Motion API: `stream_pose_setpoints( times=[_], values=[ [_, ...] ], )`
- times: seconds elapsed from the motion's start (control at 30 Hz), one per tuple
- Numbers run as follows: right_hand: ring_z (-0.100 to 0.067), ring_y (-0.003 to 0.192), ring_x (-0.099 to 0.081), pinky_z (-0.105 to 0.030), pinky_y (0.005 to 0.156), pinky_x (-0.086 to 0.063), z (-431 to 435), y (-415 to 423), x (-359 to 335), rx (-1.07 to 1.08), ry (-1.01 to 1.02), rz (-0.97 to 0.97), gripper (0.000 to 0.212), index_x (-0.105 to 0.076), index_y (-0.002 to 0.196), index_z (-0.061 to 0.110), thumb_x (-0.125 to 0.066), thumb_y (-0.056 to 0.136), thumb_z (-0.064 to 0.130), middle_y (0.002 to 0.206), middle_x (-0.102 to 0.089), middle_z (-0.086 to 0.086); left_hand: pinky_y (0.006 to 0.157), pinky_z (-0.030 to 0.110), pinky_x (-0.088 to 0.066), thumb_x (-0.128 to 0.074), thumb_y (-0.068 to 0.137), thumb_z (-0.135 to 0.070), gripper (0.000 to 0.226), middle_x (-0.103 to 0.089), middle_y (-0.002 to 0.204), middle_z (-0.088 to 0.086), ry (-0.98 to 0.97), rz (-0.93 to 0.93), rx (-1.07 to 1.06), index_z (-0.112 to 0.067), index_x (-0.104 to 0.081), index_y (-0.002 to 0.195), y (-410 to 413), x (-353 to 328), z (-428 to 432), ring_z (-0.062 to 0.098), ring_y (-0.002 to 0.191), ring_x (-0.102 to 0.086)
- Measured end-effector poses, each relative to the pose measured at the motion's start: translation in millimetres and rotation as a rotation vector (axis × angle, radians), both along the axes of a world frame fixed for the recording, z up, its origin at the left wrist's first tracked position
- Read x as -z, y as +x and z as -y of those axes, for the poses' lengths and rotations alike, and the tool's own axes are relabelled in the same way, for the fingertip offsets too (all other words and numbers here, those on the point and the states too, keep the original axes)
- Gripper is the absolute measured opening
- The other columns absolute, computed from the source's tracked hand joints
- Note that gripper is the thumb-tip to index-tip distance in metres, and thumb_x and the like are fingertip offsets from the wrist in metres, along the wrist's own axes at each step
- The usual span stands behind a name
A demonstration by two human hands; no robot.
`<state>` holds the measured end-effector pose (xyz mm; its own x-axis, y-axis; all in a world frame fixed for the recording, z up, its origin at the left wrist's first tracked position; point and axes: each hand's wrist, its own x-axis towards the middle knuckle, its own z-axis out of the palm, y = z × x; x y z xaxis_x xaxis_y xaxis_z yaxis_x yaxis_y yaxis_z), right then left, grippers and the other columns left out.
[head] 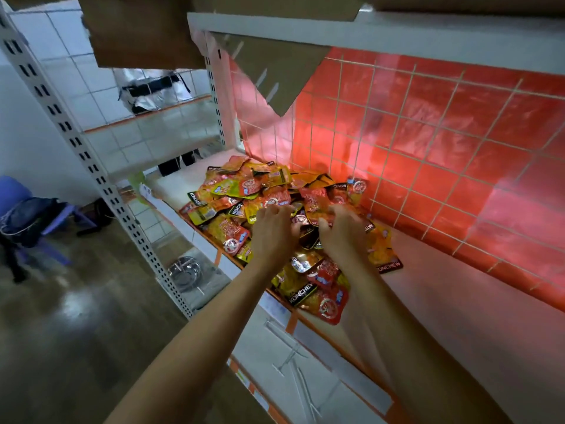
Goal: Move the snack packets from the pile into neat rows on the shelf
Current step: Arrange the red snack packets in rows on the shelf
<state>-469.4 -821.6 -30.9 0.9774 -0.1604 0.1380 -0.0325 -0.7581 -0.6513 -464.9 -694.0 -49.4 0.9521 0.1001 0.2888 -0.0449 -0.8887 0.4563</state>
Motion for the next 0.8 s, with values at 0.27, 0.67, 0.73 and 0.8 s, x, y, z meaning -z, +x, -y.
stream_pose_setpoints(
  times=[0.27,0.67,0.73,0.8],
  values=[
    [-0.034,0.114,-0.055,-0.048,0.098,-0.042,-14,31,7,0.115,-0.193,-0.123,0.069,-0.053,0.118,0.014,-0.054,0.077,0.069,0.115,-0.063,-0.013,0.075,0.036,-0.050,-0.061,0.088,-0.029,0.032,-0.060,0.107,0.008,0.057,0.066,0.170,-0.018,-0.067,0.118,10,11,-9,0.028,0.104,-0.052],
    [-0.031,0.123,-0.043,-0.038,0.099,-0.038,-2,11,0,0.198,-0.066,-0.102,0.060,-0.039,0.133,0.009,-0.066,0.080,0.013,0.132,-0.042,-0.013,0.061,0.035,-0.050,-0.061,0.085,-0.021,0.022,-0.068,0.092,0.008,0.211,0.276,0.203,-0.017,-0.074,0.102,8,22,-12,0.033,0.084,-0.060],
    [-0.031,0.116,-0.049,-0.036,0.092,-0.040,7,3,3,0.226,0.001,-0.043,0.046,-0.048,0.125,0.008,-0.063,0.081,0.012,0.124,-0.050,-0.013,0.064,0.034,-0.051,-0.049,0.085,-0.028,0.031,-0.069,0.094,0.008,0.192,0.350,0.237,-0.019,-0.075,0.100,5,17,-8,0.033,0.083,-0.060],
    [-0.030,0.104,-0.055,-0.033,0.079,-0.040,17,-6,6,0.231,0.067,0.000,0.028,-0.059,0.110,0.010,-0.062,0.084,0.017,0.108,-0.059,-0.011,0.064,0.033,-0.049,-0.045,0.087,-0.027,0.034,-0.069,0.091,0.007,0.120,0.417,0.271,-0.018,-0.074,0.101,1,10,1,0.032,0.082,-0.061]
  ],
)
